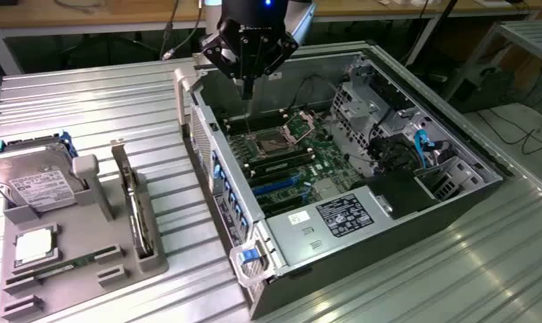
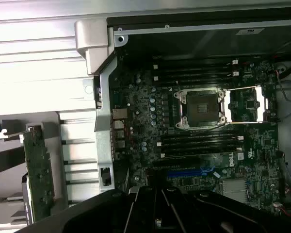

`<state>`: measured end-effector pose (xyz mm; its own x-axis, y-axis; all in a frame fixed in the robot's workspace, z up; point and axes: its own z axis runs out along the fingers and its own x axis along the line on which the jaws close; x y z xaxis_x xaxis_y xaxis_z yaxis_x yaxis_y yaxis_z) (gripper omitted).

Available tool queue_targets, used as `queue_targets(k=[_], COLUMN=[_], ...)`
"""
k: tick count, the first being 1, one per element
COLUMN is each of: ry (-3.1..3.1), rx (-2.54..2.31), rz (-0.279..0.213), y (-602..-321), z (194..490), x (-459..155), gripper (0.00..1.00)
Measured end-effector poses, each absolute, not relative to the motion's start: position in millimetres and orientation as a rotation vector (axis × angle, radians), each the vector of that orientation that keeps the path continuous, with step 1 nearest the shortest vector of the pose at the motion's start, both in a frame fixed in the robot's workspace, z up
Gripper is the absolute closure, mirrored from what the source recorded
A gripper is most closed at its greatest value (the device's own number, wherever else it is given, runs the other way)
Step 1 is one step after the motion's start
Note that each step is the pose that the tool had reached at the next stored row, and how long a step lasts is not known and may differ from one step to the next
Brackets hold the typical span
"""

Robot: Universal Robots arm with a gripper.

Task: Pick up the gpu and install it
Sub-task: 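Reach for the gpu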

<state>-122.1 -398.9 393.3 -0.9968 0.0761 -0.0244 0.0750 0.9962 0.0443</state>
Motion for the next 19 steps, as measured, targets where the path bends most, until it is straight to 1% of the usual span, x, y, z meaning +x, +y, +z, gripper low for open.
queue_targets(k=[19], ry=[3.112], rx=[0.118], rz=[0.068], y=[-398.9], z=[393.3], x=[-147.4], gripper=[0.89])
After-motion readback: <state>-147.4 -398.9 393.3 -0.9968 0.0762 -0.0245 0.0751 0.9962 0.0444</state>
